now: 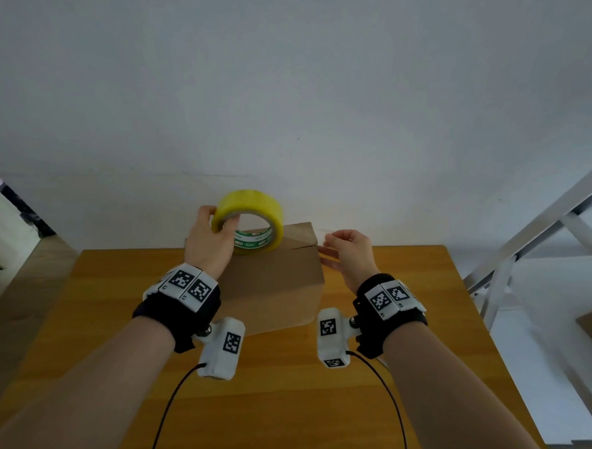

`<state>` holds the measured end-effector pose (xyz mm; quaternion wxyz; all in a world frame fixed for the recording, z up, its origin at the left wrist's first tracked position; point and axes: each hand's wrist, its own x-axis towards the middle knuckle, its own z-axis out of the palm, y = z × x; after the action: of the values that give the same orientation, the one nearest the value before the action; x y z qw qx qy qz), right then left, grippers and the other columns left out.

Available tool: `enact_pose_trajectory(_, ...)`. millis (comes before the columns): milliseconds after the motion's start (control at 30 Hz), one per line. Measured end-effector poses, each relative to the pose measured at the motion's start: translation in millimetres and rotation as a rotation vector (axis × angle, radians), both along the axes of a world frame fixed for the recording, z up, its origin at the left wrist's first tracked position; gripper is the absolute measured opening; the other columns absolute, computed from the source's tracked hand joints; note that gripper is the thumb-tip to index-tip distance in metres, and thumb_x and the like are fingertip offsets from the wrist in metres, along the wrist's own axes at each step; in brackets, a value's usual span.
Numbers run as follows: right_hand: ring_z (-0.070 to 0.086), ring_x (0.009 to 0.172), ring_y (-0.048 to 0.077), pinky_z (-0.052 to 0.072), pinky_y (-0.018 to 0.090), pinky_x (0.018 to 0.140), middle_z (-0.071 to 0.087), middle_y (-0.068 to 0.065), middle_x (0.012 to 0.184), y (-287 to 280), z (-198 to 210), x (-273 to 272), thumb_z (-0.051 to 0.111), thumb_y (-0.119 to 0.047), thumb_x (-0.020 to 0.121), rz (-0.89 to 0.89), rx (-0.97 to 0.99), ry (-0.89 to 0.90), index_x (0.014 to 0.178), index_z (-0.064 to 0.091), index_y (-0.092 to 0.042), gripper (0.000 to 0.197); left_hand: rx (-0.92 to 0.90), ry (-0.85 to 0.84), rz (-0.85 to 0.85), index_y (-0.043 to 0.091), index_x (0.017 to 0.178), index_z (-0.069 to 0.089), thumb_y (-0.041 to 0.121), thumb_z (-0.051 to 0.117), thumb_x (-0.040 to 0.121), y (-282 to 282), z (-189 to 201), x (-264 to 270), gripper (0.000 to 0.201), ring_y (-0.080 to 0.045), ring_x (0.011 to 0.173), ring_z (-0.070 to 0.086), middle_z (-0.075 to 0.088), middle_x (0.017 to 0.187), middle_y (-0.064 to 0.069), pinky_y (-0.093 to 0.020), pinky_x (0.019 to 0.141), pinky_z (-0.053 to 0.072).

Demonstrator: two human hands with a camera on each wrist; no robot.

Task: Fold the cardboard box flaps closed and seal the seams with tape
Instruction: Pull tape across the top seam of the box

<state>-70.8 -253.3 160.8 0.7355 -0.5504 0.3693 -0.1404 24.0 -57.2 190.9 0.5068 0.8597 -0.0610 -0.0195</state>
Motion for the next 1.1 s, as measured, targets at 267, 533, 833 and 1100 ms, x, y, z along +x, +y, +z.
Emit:
enact_pose_trajectory(267, 0.064, 0.085, 0.026, 0.057, 0.036, 0.075, 0.06, 0.013, 0.092, -2, -2, -4, 0.061, -0.002, 0.089, -0.049, 0.03, -0.002, 0.105, 0.05, -0.003, 0.02, 0.058, -0.038, -0.046, 0.016, 0.117, 0.045, 0.028, 0.056, 0.089, -6, 2, -3, 0.032, -0.025, 0.075, 0.053, 0.056, 0.081, -0.007, -0.034, 0.069, 0.043)
enact_pose_trajectory(533, 0.061, 0.083, 0.032, 0.057, 0.039, 0.072, 0.055, 0.014, 0.084, -7, 4, 1, 0.05, 0.002, 0.092, -0.01, 0.019, 0.066, 0.097, 0.05, -0.001, 0.006, 0.113, -0.044, -0.042, 0.008, 0.108, 0.055, 0.032, 0.052, 0.09, -8, 0, -1, 0.03, -0.027, 0.081, 0.054, 0.055, 0.085, -0.006, -0.033, 0.07, 0.039)
enact_pose_trajectory(833, 0.061, 0.075, 0.029, 0.058, 0.033, 0.067, 0.056, 0.014, 0.076, -7, -1, 5, 0.048, 0.007, 0.09, 0.019, -0.061, 0.112, 0.078, 0.052, -0.002, 0.016, 0.043, -0.016, -0.077, 0.017, 0.109, 0.049, 0.048, 0.056, 0.086, -6, 4, 1, 0.039, -0.026, 0.076, 0.056, 0.055, 0.077, -0.007, -0.037, 0.069, 0.044)
enact_pose_trajectory(1100, 0.063, 0.067, 0.018, 0.056, 0.025, 0.061, 0.062, 0.011, 0.073, -5, -8, 5, 0.058, 0.0, 0.088, 0.027, -0.177, 0.193, 0.09, 0.06, 0.001, 0.002, 0.036, 0.026, -0.094, 0.018, 0.113, 0.048, 0.042, 0.059, 0.086, -4, 5, 2, 0.038, -0.025, 0.084, 0.056, 0.058, 0.091, -0.008, -0.039, 0.077, 0.047)
